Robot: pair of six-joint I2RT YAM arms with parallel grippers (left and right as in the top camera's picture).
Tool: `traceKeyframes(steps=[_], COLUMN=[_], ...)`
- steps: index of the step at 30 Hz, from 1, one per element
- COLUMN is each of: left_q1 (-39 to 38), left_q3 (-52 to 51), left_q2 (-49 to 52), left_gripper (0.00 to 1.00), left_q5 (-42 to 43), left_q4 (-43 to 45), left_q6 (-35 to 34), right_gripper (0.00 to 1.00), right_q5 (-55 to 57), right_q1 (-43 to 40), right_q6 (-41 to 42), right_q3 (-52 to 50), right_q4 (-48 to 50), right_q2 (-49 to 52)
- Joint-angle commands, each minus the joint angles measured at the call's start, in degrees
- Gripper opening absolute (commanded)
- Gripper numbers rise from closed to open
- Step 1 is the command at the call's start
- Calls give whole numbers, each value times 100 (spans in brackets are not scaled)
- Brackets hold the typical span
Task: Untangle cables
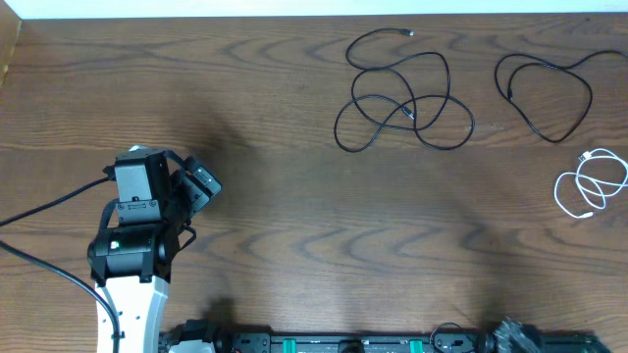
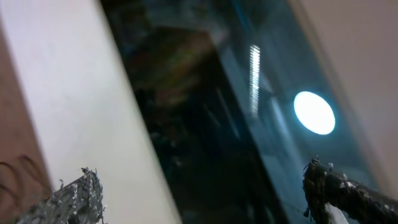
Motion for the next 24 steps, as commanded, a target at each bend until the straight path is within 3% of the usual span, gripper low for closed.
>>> traceKeyframes(steps=[1, 9, 21, 24], left_q1=[24, 24, 24, 24], left_q3=[83, 83, 83, 83], left_q2=[7, 7, 7, 7], left_gripper=[100, 100, 100, 100], left_q5=[-72, -72, -72, -72], left_q4=[-13, -13, -11, -15], left_q6=[101, 101, 101, 101], right_gripper=[99, 99, 99, 99], right_q5=[664, 688, 791, 385], right_q1=[-76, -101, -98, -98], right_q6=[120, 118, 120, 120], right_q3=[240, 334, 323, 328], right_q4=[0, 291, -249, -157], right_q2=[-96, -94, -94, -94])
